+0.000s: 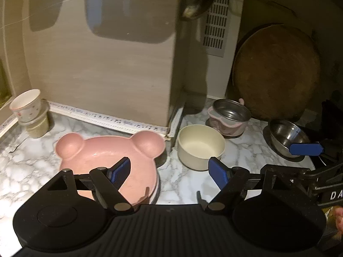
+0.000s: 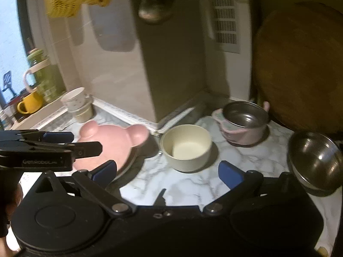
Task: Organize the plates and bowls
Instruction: 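Move both grippers to the rim of the large steel bowl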
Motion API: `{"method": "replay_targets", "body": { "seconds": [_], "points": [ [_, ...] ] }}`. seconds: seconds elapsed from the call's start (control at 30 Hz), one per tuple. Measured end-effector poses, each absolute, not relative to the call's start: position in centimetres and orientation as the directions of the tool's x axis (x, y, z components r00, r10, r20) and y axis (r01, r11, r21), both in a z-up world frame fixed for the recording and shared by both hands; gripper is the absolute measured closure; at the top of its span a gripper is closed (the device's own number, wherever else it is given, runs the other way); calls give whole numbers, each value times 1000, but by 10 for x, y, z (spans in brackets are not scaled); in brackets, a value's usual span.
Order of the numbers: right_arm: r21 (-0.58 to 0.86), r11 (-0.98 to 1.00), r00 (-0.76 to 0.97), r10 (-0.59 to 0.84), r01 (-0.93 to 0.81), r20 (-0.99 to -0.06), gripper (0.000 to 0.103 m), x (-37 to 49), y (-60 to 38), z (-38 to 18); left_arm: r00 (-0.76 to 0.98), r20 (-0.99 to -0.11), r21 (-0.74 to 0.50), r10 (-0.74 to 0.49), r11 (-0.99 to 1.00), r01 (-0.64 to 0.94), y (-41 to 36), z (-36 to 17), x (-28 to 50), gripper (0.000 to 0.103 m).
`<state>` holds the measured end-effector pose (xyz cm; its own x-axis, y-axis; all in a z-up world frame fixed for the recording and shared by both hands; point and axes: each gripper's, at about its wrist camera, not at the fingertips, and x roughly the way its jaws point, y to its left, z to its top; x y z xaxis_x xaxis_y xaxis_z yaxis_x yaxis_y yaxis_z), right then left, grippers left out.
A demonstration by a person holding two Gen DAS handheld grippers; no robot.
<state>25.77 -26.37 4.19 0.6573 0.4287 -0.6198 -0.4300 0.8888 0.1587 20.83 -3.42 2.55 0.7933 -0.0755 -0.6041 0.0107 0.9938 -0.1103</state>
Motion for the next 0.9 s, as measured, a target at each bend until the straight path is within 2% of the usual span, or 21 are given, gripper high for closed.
{"method": "replay_targets", "body": {
  "seconds": [0.03,0.1,0.17,0.2,0.5,0.67,0.9],
  "points": [
    [162,893,661,422,-419,-621,1,259,-269,41,795,-602,-108,-80,994,18,-37,25,211,23],
    [169,903,667,408,-394,-623,1,261,-279,39,796,-600,-105,-87,994,29,-42,24,215,15],
    [168,913,675,391,-372,-626,1,264,-290,37,797,-594,-116,-108,992,48,-48,23,220,2],
    [165,919,680,379,-359,-627,1,265,-295,36,800,-588,-125,-121,990,58,-50,23,221,1],
    [115,980,723,198,-163,-662,1,282,-357,18,766,-609,-160,-207,978,136,-94,15,259,1],
    [99,995,714,89,-28,-694,2,292,-392,3,756,-612,-130,-232,973,193,-133,8,285,1],
    [100,988,697,-11,118,-717,13,307,-427,-11,718,-628,-119,-299,949,291,-191,-7,327,1]
  ]
}}
